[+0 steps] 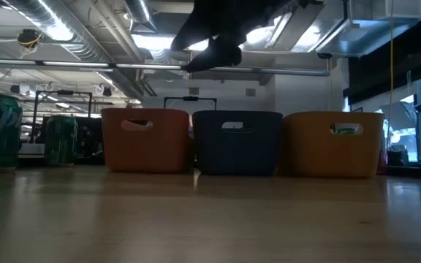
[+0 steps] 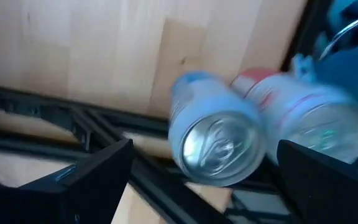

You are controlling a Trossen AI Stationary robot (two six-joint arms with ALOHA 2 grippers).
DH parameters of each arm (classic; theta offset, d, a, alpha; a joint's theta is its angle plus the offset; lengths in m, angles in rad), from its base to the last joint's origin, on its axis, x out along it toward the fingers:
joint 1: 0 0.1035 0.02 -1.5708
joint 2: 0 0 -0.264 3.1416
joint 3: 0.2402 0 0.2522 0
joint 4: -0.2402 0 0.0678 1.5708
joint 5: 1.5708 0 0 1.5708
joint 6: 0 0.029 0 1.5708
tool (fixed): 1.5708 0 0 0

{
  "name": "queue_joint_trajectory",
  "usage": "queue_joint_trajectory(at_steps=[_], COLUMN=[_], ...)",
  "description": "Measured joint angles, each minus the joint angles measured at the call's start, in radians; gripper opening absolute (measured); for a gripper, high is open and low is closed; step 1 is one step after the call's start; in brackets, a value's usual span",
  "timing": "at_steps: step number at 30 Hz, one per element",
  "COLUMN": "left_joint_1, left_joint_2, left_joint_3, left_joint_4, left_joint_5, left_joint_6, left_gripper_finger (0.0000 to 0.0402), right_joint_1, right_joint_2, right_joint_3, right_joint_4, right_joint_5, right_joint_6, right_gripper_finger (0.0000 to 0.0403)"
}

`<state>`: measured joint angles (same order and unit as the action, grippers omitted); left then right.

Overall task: Sort soda cans
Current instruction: Put the blue-white soda can into the orange bin

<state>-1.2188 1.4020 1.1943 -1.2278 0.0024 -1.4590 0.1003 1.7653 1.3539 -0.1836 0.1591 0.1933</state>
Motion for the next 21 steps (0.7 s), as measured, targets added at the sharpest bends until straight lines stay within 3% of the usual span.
queue_joint_trajectory(at_steps=[4,14,21], left_joint_1=[-0.02,-0.021,-0.02], left_joint_2=[0.025,0.03,0.008], left_joint_3=[-0.038,-0.045,-0.032], left_joint_4=[0.009,0.04,0.038], left_joint_5=[0.053,0.058,0.058], left_joint_6=[0.006,0.048,0.048], left_gripper_finger=[0.0385,0.0385,0.0385], right_joint_1=[0.031,0.111,0.109], right_joint_2=[0.0,0.0,0.0], right_joint_3=[-0.027,-0.066,-0.067], right_joint_4=[0.0,0.003,0.011], right_joint_5=[0.032,0.111,0.113], right_joint_6=[0.049,0.149,0.174], right_gripper_finger=[0.0362,0.0362,0.0362])
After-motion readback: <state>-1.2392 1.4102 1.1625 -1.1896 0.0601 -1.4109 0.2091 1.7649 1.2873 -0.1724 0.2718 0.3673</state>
